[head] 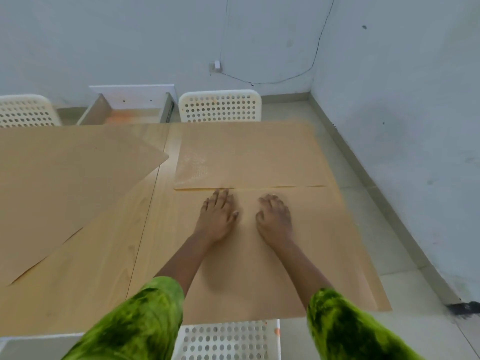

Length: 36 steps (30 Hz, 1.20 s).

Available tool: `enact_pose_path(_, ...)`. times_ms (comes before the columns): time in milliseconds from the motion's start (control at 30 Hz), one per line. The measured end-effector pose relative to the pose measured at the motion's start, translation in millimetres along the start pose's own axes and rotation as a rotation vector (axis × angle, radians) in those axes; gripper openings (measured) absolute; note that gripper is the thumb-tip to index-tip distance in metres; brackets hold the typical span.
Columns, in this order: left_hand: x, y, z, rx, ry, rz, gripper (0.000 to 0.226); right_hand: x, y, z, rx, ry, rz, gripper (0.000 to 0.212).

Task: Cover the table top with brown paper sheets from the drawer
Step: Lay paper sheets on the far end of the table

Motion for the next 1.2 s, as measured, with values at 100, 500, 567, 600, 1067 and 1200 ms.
enact_pose_path(100, -16, 1, 5, -0.015, -0.034, 0.044, 0.06, -13, 2, 9, 0.06, -0.112, -0.1, 0.05)
enact_pose_path(500, -25, 2, 8, -0.039, 0.082, 0.06, 0.088, -21, 8, 6, 0.09, -0.155, -0.115, 0.052)
enact_pose_path(567, -25, 5, 7, -0.082, 0.096, 0.065, 0.089, -23, 4, 8, 0.124, -0.169, -0.12, 0.052)
enact_pose_path(600, -26, 5, 7, -0.095, 0.102, 0.063, 0.091, -25, 2, 9, 0.141, -0.17, -0.128, 0.052)
enact_pose_path(1067, -20, -47, -4, 0.172, 0.164, 0.038, 0.07, 29, 109, -17, -0.173, -0.152, -0.238, 0.059)
enact_pose_path(1200, -13, -41, -12, 0.188, 0.111, 0.035, 0.066, 31, 89, -22, -0.192, -0.19, -0.179, 0.058)
Point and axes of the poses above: each hand's wrist, its own z-axis towards the middle knuckle, its own x-axis out of the back of the hand, y = z × x, the point moved 2 cm from there along z, towards the middle knuckle, and after that the axes turned 14 degrees about x, right-handed, at the moved point
